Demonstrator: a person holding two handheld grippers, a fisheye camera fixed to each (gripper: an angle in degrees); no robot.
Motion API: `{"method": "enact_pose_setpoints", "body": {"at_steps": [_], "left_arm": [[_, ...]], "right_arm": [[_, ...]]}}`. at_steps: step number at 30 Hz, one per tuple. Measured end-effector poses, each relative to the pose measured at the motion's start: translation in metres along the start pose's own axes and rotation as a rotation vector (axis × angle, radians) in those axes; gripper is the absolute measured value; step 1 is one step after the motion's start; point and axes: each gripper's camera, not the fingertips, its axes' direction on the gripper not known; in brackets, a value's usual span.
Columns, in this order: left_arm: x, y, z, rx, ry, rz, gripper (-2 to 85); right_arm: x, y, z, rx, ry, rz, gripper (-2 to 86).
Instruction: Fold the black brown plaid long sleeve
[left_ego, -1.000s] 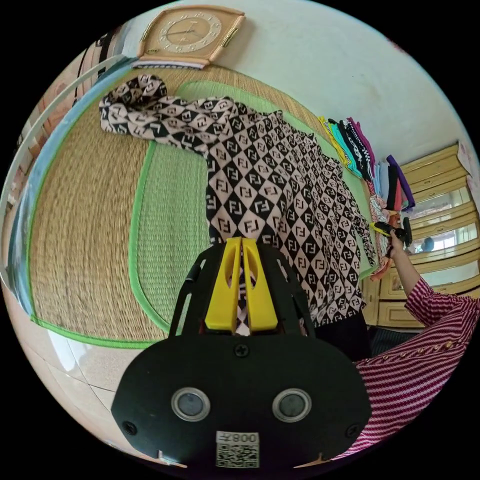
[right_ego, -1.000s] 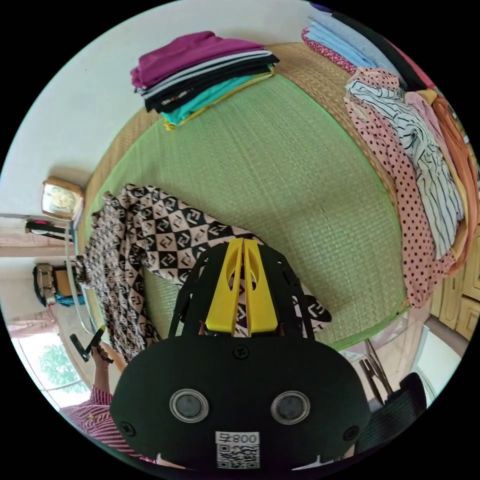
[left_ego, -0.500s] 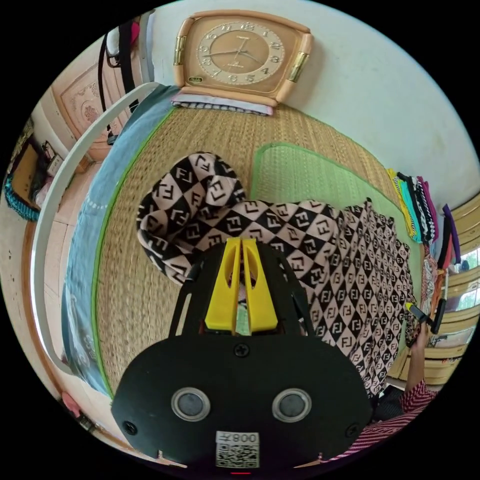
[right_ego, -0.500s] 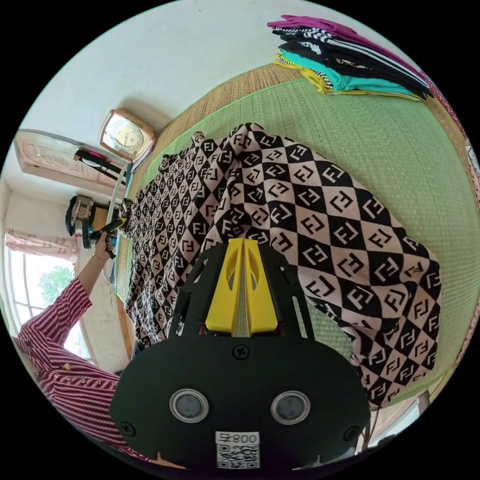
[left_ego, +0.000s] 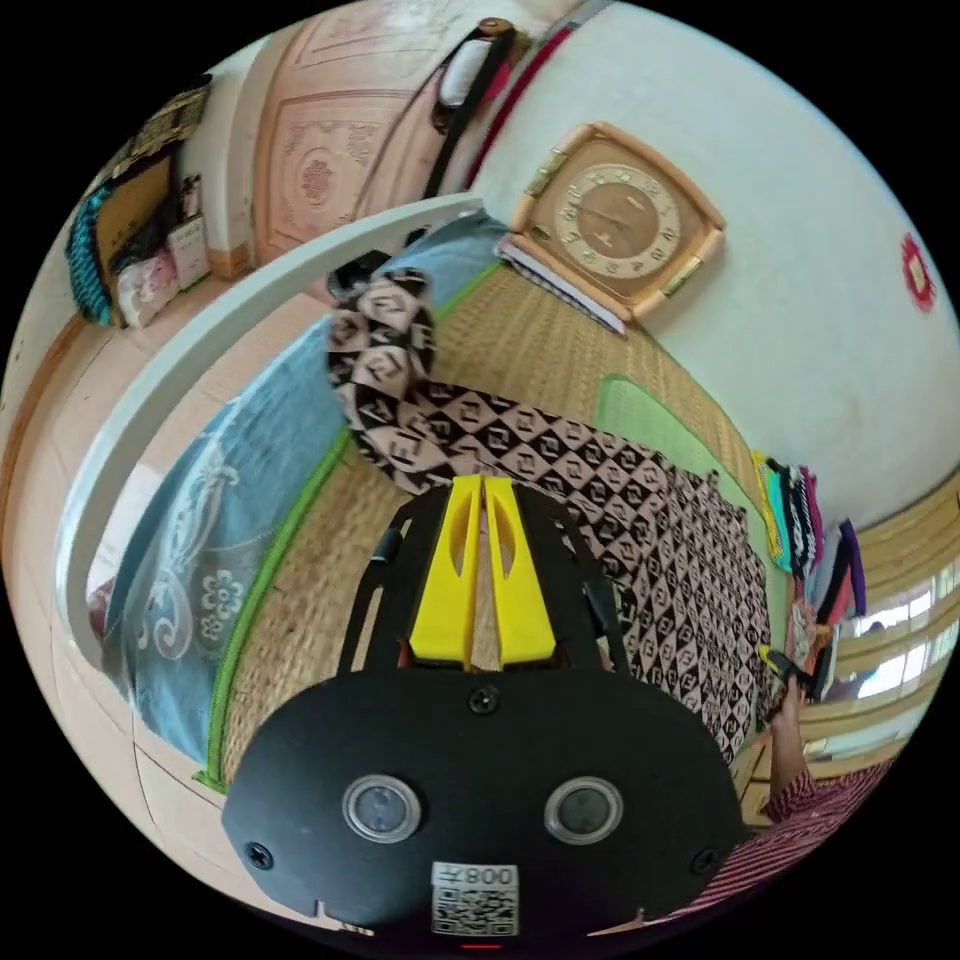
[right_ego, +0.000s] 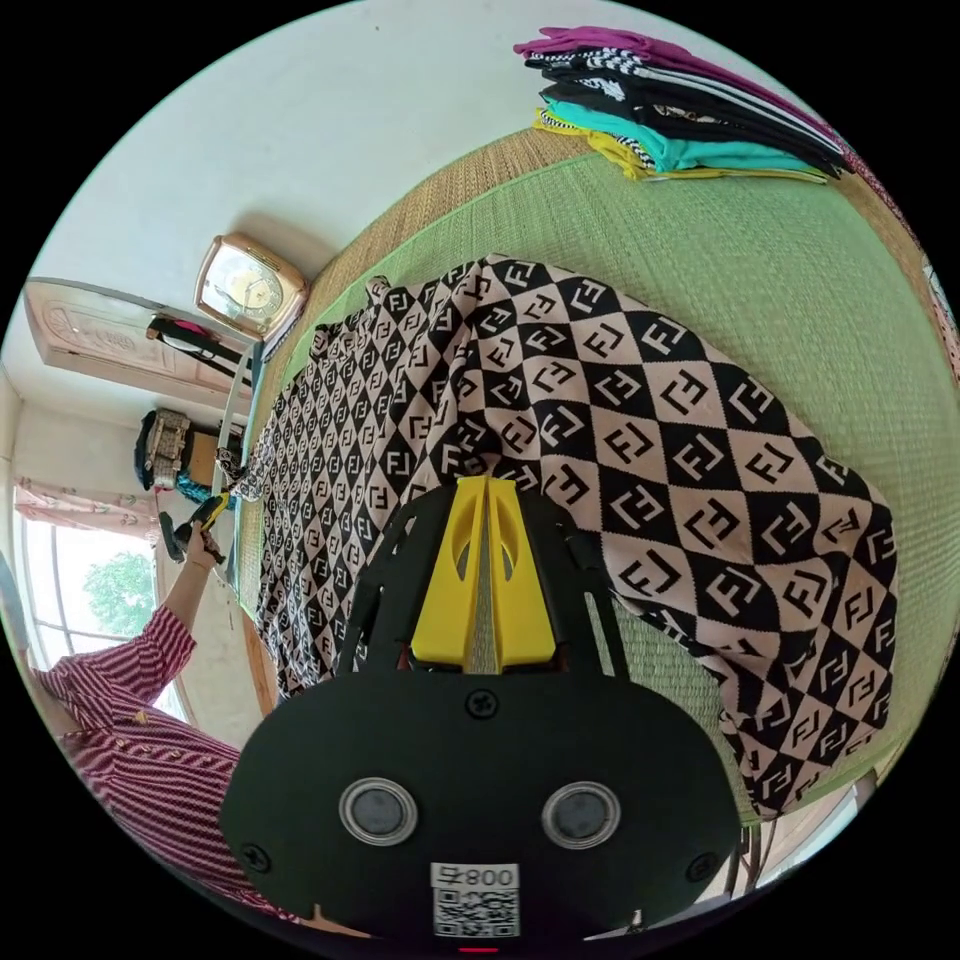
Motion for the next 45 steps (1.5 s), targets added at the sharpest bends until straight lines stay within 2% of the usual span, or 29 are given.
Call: {"method": "enact_pose_setpoints", "body": {"at_steps": [3, 7, 13, 16, 20, 24, 28, 33, 35, 38, 41, 45], "left_arm": [[0.037, 0.001, 0.031, -0.07, 0.03, 0.113, 0.1], [0.05, 0.001, 0.077, -0.17, -0.029, 0.116, 0.1], [0.05, -0.003, 0.075, -0.123, -0.044, 0.051, 0.0], [0.072, 0.009, 0.059, -0.062, -0.008, 0.118, 0.0], [0.124, 0.026, 0.054, 0.003, 0.119, 0.269, 0.1], [0.171, 0.016, 0.095, -0.083, 0.153, 0.387, 0.1], [0.189, -0.002, 0.152, -0.178, 0.018, 0.38, 0.1], [0.183, -0.03, 0.167, -0.147, 0.028, 0.331, 0.0], [0.182, -0.042, 0.17, -0.14, -0.033, 0.306, 0.0], [0.179, -0.043, 0.168, -0.135, -0.033, 0.267, 0.1], [0.179, -0.019, 0.15, -0.112, 0.021, 0.297, 0.1], [0.172, 0.025, 0.132, -0.149, 0.105, 0.352, 0.0]], "right_arm": [[0.015, 0.002, -0.014, 0.043, 0.042, 0.047, 0.0], [0.041, 0.006, -0.015, 0.062, 0.123, 0.11, 0.0], [0.063, -0.054, -0.015, 0.059, 0.109, 0.112, 0.0], [0.052, -0.066, -0.018, 0.008, 0.135, 0.066, 0.0], [0.043, -0.036, -0.03, 0.048, 0.028, 0.064, 0.0], [0.014, -0.022, -0.031, 0.079, -0.098, 0.001, 0.0], [-0.031, -0.055, -0.01, 0.055, -0.081, -0.115, 0.0], [-0.027, -0.119, 0.062, -0.076, -0.002, -0.103, 0.0], [-0.023, -0.14, 0.072, -0.065, -0.049, -0.086, 0.0], [-0.029, -0.165, 0.08, -0.095, -0.048, -0.1, 0.0], [-0.037, -0.15, 0.06, -0.069, -0.047, -0.154, 0.0], [0.019, -0.06, -0.013, 0.053, 0.003, -0.079, 0.0]]}}
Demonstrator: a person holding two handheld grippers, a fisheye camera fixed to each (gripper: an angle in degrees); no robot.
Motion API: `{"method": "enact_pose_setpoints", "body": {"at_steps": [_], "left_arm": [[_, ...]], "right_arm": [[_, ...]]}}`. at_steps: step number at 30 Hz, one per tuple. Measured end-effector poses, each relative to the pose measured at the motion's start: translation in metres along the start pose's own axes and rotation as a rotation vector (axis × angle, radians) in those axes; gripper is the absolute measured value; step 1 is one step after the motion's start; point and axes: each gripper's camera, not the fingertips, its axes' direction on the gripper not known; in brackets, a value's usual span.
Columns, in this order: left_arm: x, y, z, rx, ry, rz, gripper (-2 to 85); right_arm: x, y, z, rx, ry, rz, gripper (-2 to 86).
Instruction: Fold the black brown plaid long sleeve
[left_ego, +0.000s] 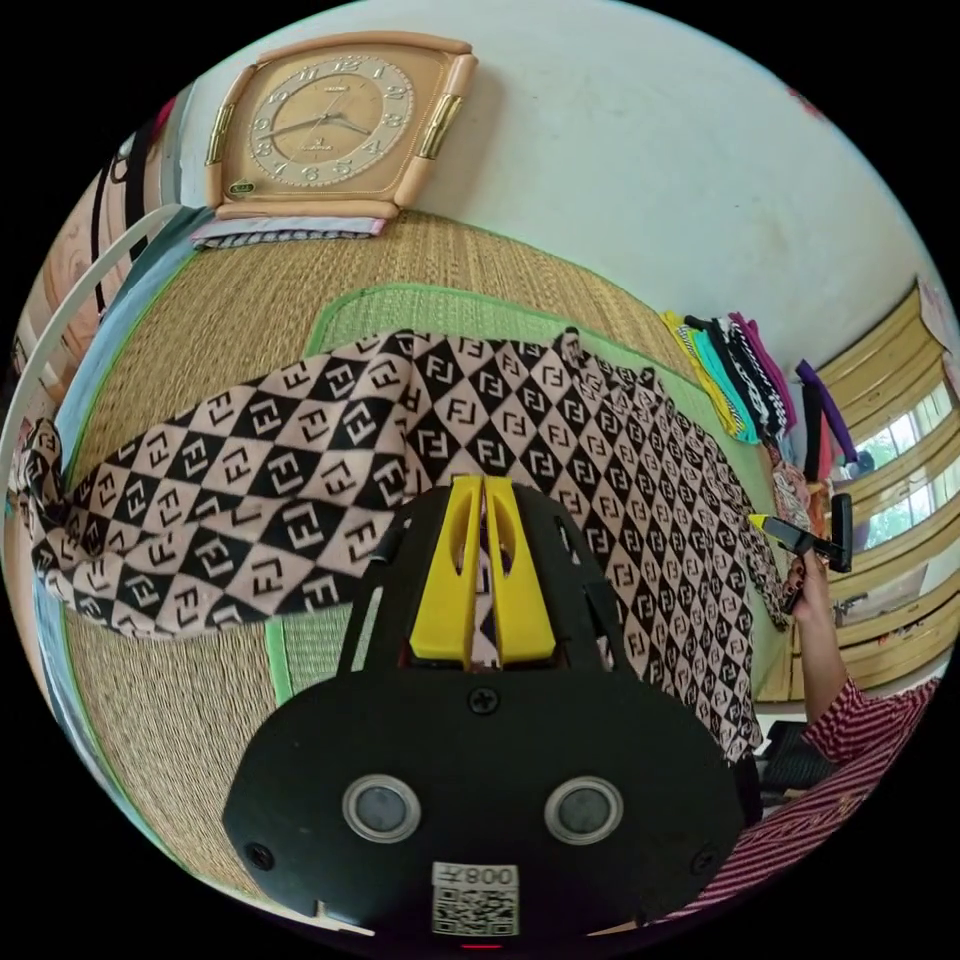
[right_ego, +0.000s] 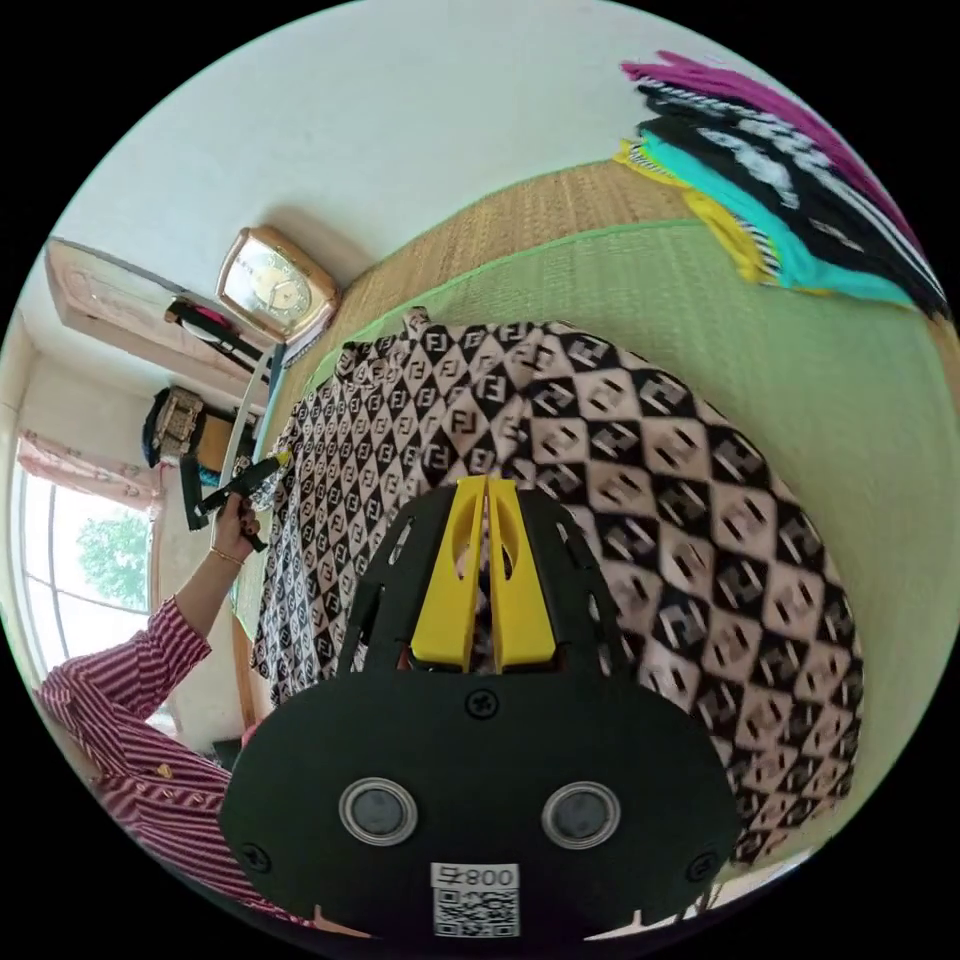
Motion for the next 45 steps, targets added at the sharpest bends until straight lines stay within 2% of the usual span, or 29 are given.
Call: {"method": "enact_pose_setpoints", "body": {"at_steps": [4, 6, 8, 13, 17, 18, 21, 24, 26, 29, 32, 37, 41, 45], "left_arm": [[-0.001, 0.041, 0.012, -0.091, -0.005, -0.015, 0.0], [-0.003, 0.048, 0.014, -0.046, 0.004, -0.062, 0.0], [-0.001, 0.044, 0.02, -0.04, 0.003, -0.102, 0.1], [0.007, 0.038, 0.024, -0.061, -0.002, -0.102, 0.1], [-0.002, 0.061, 0.001, -0.037, 0.023, -0.102, 0.1], [-0.004, 0.067, -0.003, -0.039, 0.035, -0.106, 0.1], [-0.005, 0.103, -0.019, -0.073, 0.04, -0.105, 0.0], [-0.006, 0.137, -0.027, -0.12, -0.023, -0.118, 0.0], [-0.01, 0.156, -0.018, -0.172, 0.012, -0.149, 0.0], [-0.005, 0.173, -0.013, -0.16, 0.068, -0.156, 0.0], [0.0, 0.179, -0.006, -0.187, 0.154, -0.137, 0.2], [-0.047, 0.149, -0.047, 0.01, 0.01, -0.17, 1.1], [-0.153, 0.113, -0.09, 0.233, -0.139, -0.408, 4.0], [-0.234, 0.093, -0.107, 0.339, -0.157, -0.615, 6.7]], "right_arm": [[0.101, 0.1, -0.059, 0.093, 0.114, 0.282, 0.0], [0.136, 0.118, -0.059, 0.075, 0.089, 0.334, 0.0], [0.158, 0.115, -0.061, 0.095, 0.004, 0.341, 0.0], [0.18, 0.052, -0.079, 0.041, 0.15, 0.324, 0.0], [0.141, 0.065, -0.085, 0.063, 0.063, 0.231, 0.0], [0.114, 0.076, -0.076, 0.051, -0.019, 0.172, 0.0], [0.018, 0.103, -0.028, -0.095, -0.16, -0.035, 0.0], [-0.05, 0.131, 0.041, -0.301, -0.141, -0.17, 0.1], [-0.055, 0.144, 0.074, -0.39, -0.076, -0.181, 0.0], [-0.034, 0.135, 0.069, -0.396, -0.117, -0.145, 0.0], [-0.024, 0.117, 0.055, -0.427, 0.006, -0.174, 0.0], [-0.021, 0.102, 0.054, -0.455, 0.083, -0.152, 0.0], [-0.022, 0.102, 0.057, -0.44, 0.088, -0.117, 0.0], [-0.013, 0.1, 0.056, -0.424, 0.04, -0.062, 0.0]]}}
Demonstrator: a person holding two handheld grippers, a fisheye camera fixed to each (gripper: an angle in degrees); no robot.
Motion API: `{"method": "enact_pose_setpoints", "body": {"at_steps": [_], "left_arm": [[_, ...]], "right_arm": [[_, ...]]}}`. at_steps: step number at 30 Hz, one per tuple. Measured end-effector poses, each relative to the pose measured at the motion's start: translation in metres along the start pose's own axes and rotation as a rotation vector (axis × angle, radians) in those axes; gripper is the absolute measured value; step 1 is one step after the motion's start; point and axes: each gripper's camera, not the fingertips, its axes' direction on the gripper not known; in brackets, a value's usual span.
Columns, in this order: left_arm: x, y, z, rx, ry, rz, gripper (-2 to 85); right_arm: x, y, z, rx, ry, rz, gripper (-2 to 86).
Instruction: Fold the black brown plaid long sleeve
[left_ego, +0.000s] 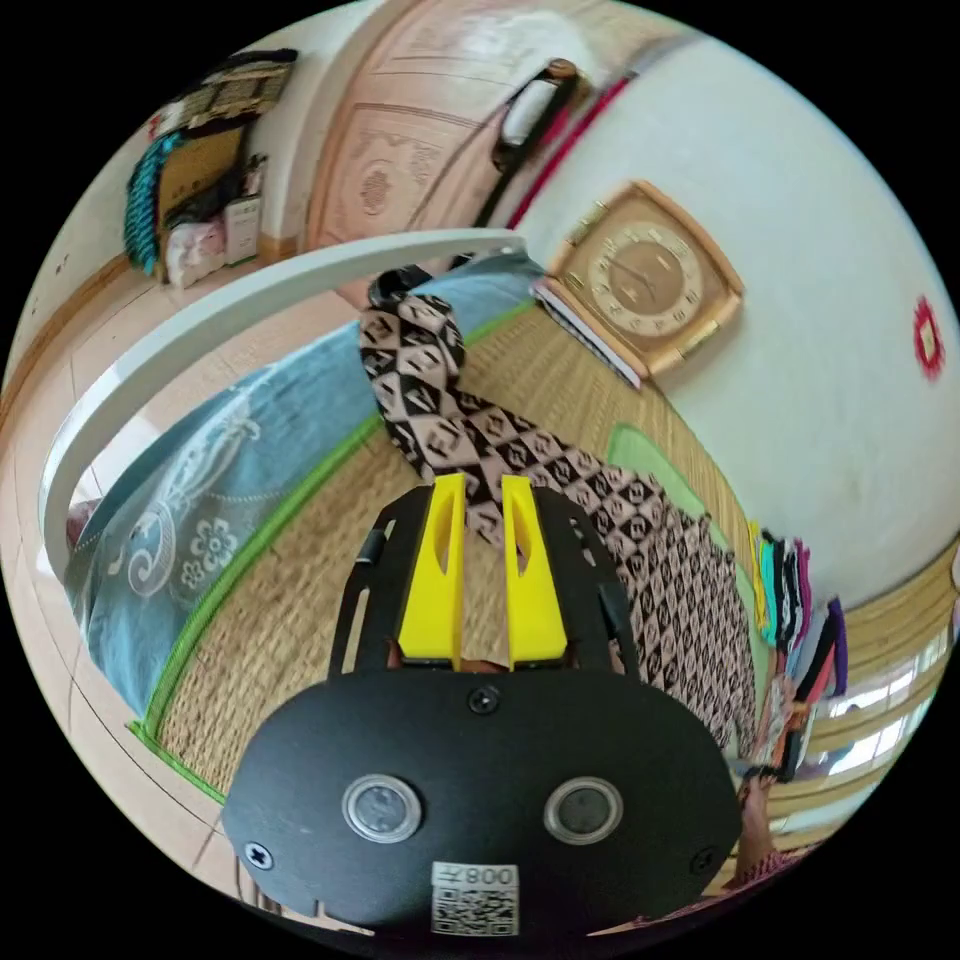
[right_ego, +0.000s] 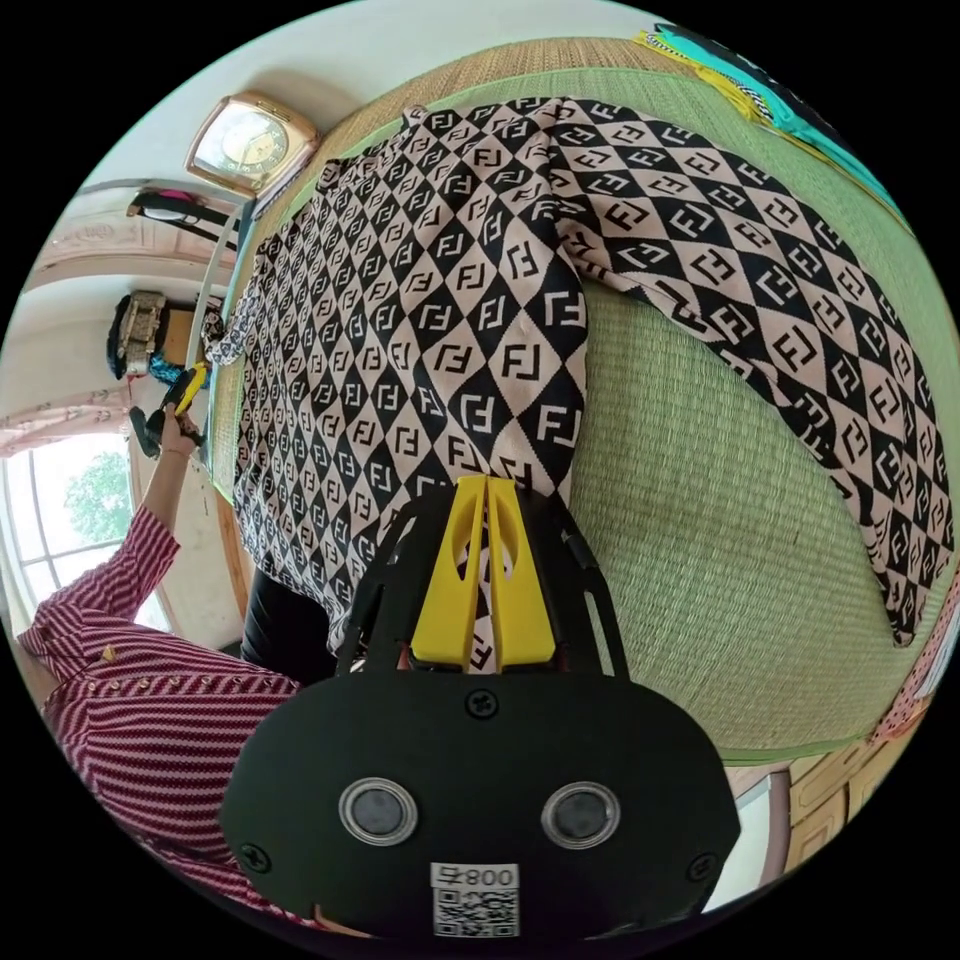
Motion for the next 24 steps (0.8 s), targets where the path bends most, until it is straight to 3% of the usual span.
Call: {"method": "enact_pose_setpoints", "body": {"at_steps": [5, 7, 10, 13, 20, 24], "left_arm": [[-0.02, -0.036, 0.034, -0.11, -0.096, -0.002, 3.1], [-0.023, -0.03, 0.026, -0.075, -0.093, 0.027, 2.1], [-0.05, -0.006, 0.006, 0.0, -0.017, -0.045, 1.4], [-0.078, 0.017, 0.021, -0.119, -0.026, -0.096, 1.1], [-0.067, 0.058, -0.009, -0.067, 0.068, -0.045, 0.9], [-0.048, 0.106, -0.012, -0.17, 0.218, 0.016, 1.0]], "right_arm": [[-0.01, -0.006, 0.001, -0.001, 0.041, 0.011, 0.1], [-0.012, -0.008, 0.001, 0.0, 0.045, 0.02, 0.1], [-0.014, -0.011, 0.0, 0.007, 0.051, 0.028, 0.0], [-0.015, -0.012, -0.001, 0.024, 0.046, 0.041, 0.0], [-0.016, -0.02, -0.007, 0.033, 0.037, 0.069, 0.0], [-0.01, -0.018, -0.016, 0.058, -0.062, 0.107, 0.0]]}}
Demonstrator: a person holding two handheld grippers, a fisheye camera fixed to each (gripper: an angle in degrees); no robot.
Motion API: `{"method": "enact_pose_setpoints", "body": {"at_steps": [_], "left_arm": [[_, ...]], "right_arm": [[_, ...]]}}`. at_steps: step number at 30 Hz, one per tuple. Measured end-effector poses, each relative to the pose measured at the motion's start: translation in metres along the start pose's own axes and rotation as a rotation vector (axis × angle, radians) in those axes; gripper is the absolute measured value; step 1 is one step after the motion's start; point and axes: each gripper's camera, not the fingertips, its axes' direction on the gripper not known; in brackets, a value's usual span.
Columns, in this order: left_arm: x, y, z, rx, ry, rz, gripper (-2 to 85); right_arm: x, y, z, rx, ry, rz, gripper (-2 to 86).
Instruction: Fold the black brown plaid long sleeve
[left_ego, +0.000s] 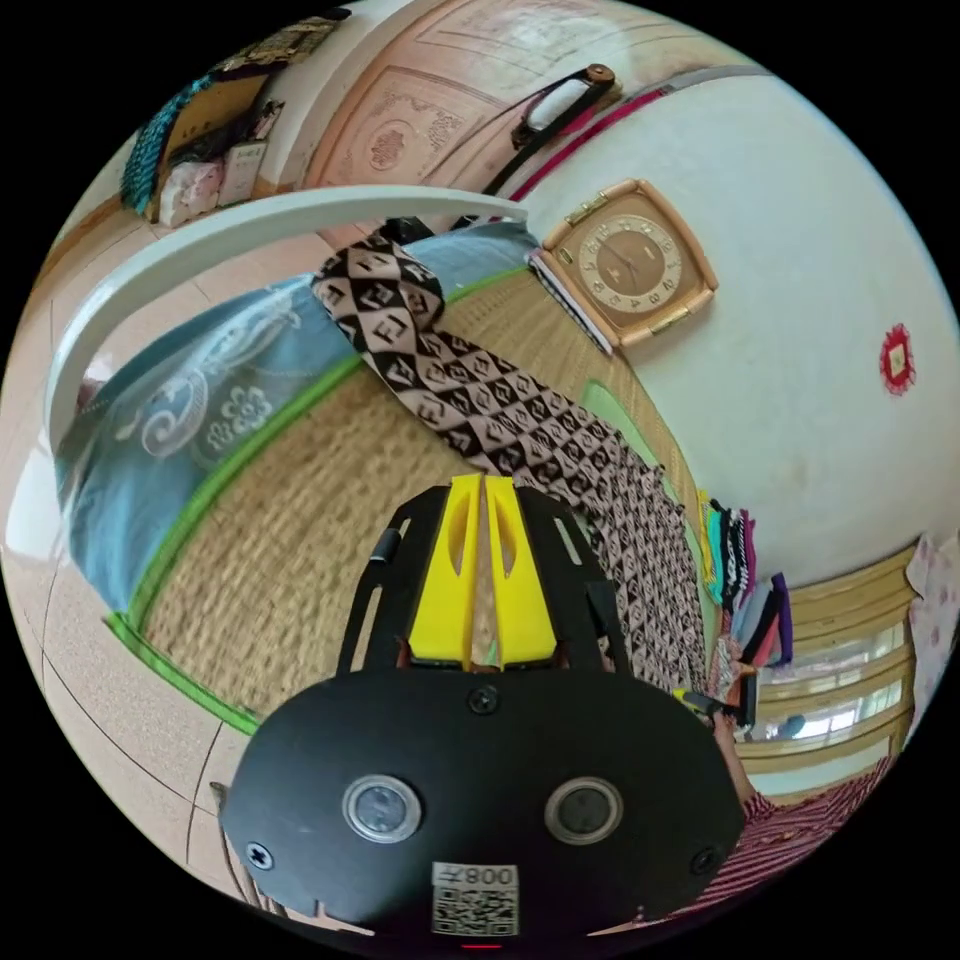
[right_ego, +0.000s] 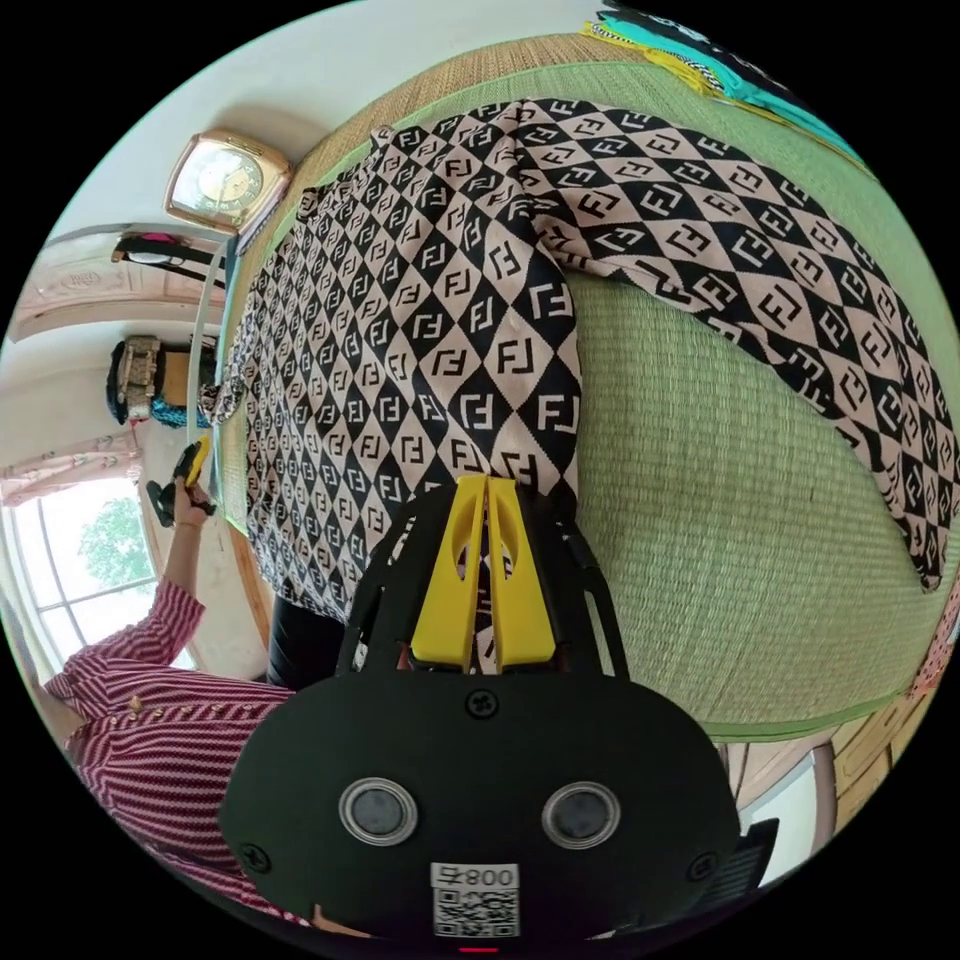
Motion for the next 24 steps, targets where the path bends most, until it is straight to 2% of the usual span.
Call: {"method": "enact_pose_setpoints", "body": {"at_steps": [4, 8, 13, 16, 22, 24], "left_arm": [[0.031, 0.078, 0.029, -0.232, 0.129, 0.109, 2.0], [0.038, 0.144, 0.047, -0.365, 0.095, 0.129, 4.1], [0.032, 0.173, 0.053, -0.377, 0.036, 0.128, 2.4], [0.041, 0.175, 0.047, -0.361, -0.014, 0.168, 1.9], [0.077, 0.182, 0.054, -0.336, -0.026, 0.288, 1.7], [0.084, 0.186, 0.066, -0.363, -0.044, 0.305, 1.8]], "right_arm": [[-0.014, 0.019, -0.01, 0.034, -0.036, -0.016, 0.1], [-0.026, 0.042, -0.023, 0.071, -0.019, -0.033, 0.1], [-0.016, 0.058, 0.002, -0.003, 0.026, -0.005, 0.1], [-0.009, 0.058, -0.003, 0.027, -0.072, 0.028, 0.0], [-0.011, 0.049, -0.019, 0.093, -0.122, 0.025, 0.1], [0.0, 0.043, -0.007, 0.054, -0.138, 0.054, 0.1]]}}
